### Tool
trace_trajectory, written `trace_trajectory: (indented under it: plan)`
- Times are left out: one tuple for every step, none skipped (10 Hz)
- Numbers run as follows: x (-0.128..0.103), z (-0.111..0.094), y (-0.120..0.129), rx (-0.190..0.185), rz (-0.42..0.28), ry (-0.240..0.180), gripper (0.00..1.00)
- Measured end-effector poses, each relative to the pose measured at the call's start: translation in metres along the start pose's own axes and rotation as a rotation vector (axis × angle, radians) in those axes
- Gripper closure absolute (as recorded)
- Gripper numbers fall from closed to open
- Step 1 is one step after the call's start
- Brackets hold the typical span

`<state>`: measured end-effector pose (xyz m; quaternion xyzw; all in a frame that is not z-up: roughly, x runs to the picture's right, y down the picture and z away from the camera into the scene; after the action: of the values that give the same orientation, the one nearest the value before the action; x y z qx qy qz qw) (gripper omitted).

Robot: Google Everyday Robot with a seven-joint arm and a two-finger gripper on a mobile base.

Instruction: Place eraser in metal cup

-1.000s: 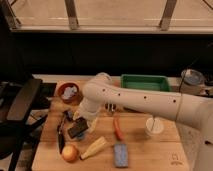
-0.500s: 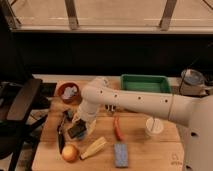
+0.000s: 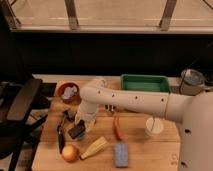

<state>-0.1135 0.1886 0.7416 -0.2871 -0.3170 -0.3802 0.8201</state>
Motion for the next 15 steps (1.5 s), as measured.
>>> trace_trajectory:
  plan:
    - [0.002, -0.005, 0.001, 0.006, 0.006, 0.008, 0.89]
    - [0.006, -0.015, 0.003, 0.022, 0.019, 0.009, 0.98]
    - [0.01, -0.027, 0.005, 0.038, 0.029, 0.015, 1.0]
    - [0.018, -0.048, 0.008, 0.057, 0.046, 0.03, 1.0]
    - [0.03, -0.069, 0.013, 0.069, 0.07, 0.052, 1.0]
    - [0.048, -0.088, 0.02, 0.082, 0.1, 0.076, 1.0]
    - [0.069, -0.104, 0.025, 0.093, 0.135, 0.1, 1.0]
    - [0.091, -0.117, 0.025, 0.102, 0.167, 0.122, 1.0]
    - [0.115, -0.126, 0.025, 0.103, 0.198, 0.145, 1.0]
    - [0.134, -0.133, 0.021, 0.104, 0.221, 0.162, 1.0]
    - [0.151, -0.136, 0.019, 0.102, 0.239, 0.17, 1.0]
    - [0.161, -0.139, 0.017, 0.107, 0.251, 0.176, 1.0]
    - [0.164, -0.14, 0.02, 0.102, 0.257, 0.178, 1.0]
    - [0.164, -0.14, 0.02, 0.102, 0.257, 0.178, 1.0]
    - [0.163, -0.139, 0.018, 0.102, 0.254, 0.177, 1.0]
